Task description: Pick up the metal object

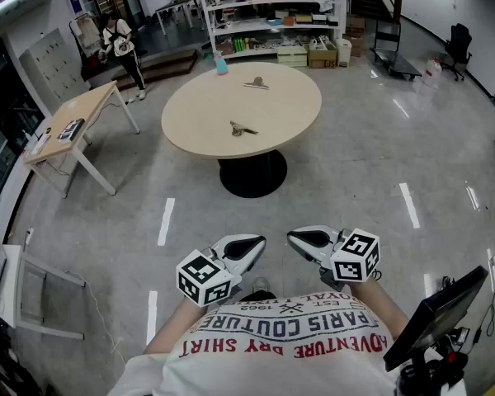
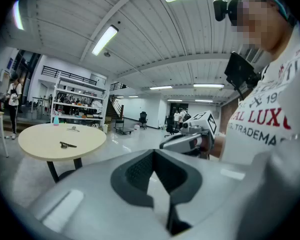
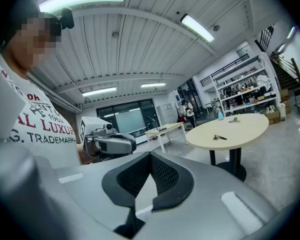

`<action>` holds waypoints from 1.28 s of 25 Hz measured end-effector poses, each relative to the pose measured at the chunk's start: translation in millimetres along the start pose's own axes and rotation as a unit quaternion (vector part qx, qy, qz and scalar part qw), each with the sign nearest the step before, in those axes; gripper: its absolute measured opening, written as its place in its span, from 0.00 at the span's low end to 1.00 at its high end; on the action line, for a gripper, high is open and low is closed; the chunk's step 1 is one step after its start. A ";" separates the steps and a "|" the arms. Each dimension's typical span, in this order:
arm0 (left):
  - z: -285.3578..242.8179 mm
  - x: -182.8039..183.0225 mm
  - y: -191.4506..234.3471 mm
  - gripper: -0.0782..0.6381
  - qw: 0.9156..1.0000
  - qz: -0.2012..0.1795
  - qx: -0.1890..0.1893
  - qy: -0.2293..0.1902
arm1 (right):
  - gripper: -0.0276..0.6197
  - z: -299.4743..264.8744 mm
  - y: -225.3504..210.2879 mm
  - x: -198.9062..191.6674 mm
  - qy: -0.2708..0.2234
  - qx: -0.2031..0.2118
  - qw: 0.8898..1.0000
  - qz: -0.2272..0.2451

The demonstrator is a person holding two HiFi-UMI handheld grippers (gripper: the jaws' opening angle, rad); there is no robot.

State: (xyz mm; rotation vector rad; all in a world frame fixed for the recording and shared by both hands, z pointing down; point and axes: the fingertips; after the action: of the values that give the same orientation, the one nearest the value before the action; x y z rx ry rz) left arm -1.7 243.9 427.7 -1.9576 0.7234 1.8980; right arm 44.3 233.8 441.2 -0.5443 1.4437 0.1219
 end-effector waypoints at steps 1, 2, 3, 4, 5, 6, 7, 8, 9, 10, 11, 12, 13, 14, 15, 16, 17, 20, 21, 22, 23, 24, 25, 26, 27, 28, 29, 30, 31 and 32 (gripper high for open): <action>-6.7 1.7 6.7 0.11 1.000 -0.002 0.001 -0.002 | 0.04 -1.7 -8.6 2.0 -0.002 -0.003 1.000 0.001; -13.2 3.2 13.7 0.11 1.000 -0.004 0.002 -0.004 | 0.04 -3.9 -17.3 3.8 -0.004 -0.006 1.000 0.003; -19.0 4.3 21.4 0.11 1.000 -0.006 0.003 -0.005 | 0.04 -7.1 -26.0 5.3 -0.006 -0.009 1.000 0.004; -24.1 4.9 30.1 0.11 1.000 -0.009 0.005 -0.006 | 0.04 -11.7 -35.0 6.5 -0.007 -0.011 1.000 0.005; -28.6 5.2 40.3 0.11 1.000 -0.010 0.007 -0.007 | 0.04 -17.5 -44.5 7.5 -0.008 -0.013 1.000 0.005; -32.8 5.1 51.9 0.11 1.000 -0.010 0.009 -0.009 | 0.04 -24.5 -54.3 8.2 -0.008 -0.014 1.000 0.004; -36.7 4.6 65.2 0.11 1.000 -0.009 0.012 -0.009 | 0.04 -32.7 -64.4 8.3 -0.007 -0.014 1.000 0.004; -40.5 3.4 79.9 0.11 1.000 -0.006 0.014 -0.010 | 0.04 -41.8 -75.0 8.0 -0.005 -0.014 1.000 0.003; -44.6 1.6 95.8 0.11 1.000 -0.001 0.015 -0.010 | 0.04 -52.0 -86.6 7.3 -0.001 -0.014 1.000 0.002; -49.4 -0.5 112.9 0.11 1.000 0.005 0.016 -0.010 | 0.04 -63.1 -99.3 6.8 0.002 -0.015 1.000 0.001; -55.4 -2.2 130.9 0.11 1.000 0.011 0.015 -0.009 | 0.04 -74.9 -113.3 6.9 0.005 -0.016 1.000 -0.001; -62.8 -2.7 149.5 0.11 1.000 0.016 0.014 -0.008 | 0.04 -86.9 -128.6 8.0 0.006 -0.018 1.000 -0.005; -71.9 -1.8 168.7 0.11 1.000 0.020 0.011 -0.007 | 0.04 -98.7 -145.5 10.5 0.007 -0.021 1.000 -0.008; -82.0 0.3 188.2 0.11 1.000 0.022 0.009 -0.006 | 0.04 -110.3 -163.6 14.2 0.009 -0.024 1.000 -0.011; -92.3 3.2 208.2 0.11 1.000 0.023 0.007 -0.004 | 0.04 -122.0 -182.7 18.8 0.010 -0.028 0.999 -0.014; -102.0 6.4 229.4 0.11 1.000 0.022 0.007 -0.001 | 0.04 -134.1 -202.2 24.2 0.012 -0.032 0.999 -0.017; -110.7 10.4 252.3 0.11 1.000 0.023 0.009 0.002 | 0.04 -147.0 -222.3 30.9 0.013 -0.035 0.999 -0.020; -135.6 27.0 329.8 0.11 0.999 0.031 0.024 0.005 | 0.04 -189.0 -284.7 58.9 0.011 -0.043 0.999 -0.019; -144.4 32.7 355.1 0.11 0.999 0.035 0.028 0.004 | 0.04 -202.7 -305.3 69.1 0.010 -0.047 0.999 -0.015; -153.8 37.7 378.1 0.11 0.999 0.037 0.029 0.004 | 0.04 -215.9 -324.8 78.7 0.007 -0.051 0.999 -0.010; -163.4 41.9 398.1 0.11 0.999 0.038 0.026 0.005 | 0.04 -228.4 -342.5 86.8 0.003 -0.055 0.998 -0.006; -172.7 44.6 414.5 0.11 0.999 0.037 0.022 0.006 | 0.04 -239.4 -357.6 92.4 -0.001 -0.058 0.998 -0.005; -180.7 45.5 427.4 0.11 0.999 0.035 0.019 0.008 | 0.04 -248.1 -369.4 94.8 -0.003 -0.061 0.998 -0.007; -186.8 44.7 437.4 0.11 0.999 0.034 0.018 0.010 | 0.04 -254.4 -378.3 94.8 -0.004 -0.062 0.998 -0.011; -191.3 43.0 445.1 0.11 0.999 0.036 0.019 0.012 | 0.04 -258.7 -385.0 93.5 -0.003 -0.063 0.998 -0.016; -194.9 40.9 450.9 0.11 0.999 0.040 0.021 0.013 | 0.04 -261.4 -390.3 91.9 -0.002 -0.064 0.998 -0.020; -198.3 38.7 455.2 0.11 0.999 0.044 0.022 0.014 | 0.04 -263.2 -395.2 90.7 0.000 -0.063 0.998 -0.024; -201.9 36.5 458.7 0.11 0.999 0.047 0.023 0.016 | 0.04 -264.3 -400.3 90.3 0.001 -0.063 0.998 -0.026; -205.9 34.4 461.9 0.11 0.998 0.047 0.023 0.019 | 0.04 -265.4 -406.0 90.8 0.003 -0.062 0.998 -0.028; -210.2 32.9 465.5 0.11 0.998 0.046 0.025 0.023 | 0.04 -266.7 -412.3 92.3 0.004 -0.061 0.998 -0.030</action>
State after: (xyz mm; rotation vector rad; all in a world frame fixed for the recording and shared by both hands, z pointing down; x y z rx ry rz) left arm -87.9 -259.4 463.9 -1.9749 0.8794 1.8738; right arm -19.4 -261.4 460.2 -0.6868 1.4319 0.1610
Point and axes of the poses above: the fingertips, and each gripper's own axes: z backward along the fingers, y to its left, x out of its top, and after that the axes turned 11 degrees about -y, right-handed
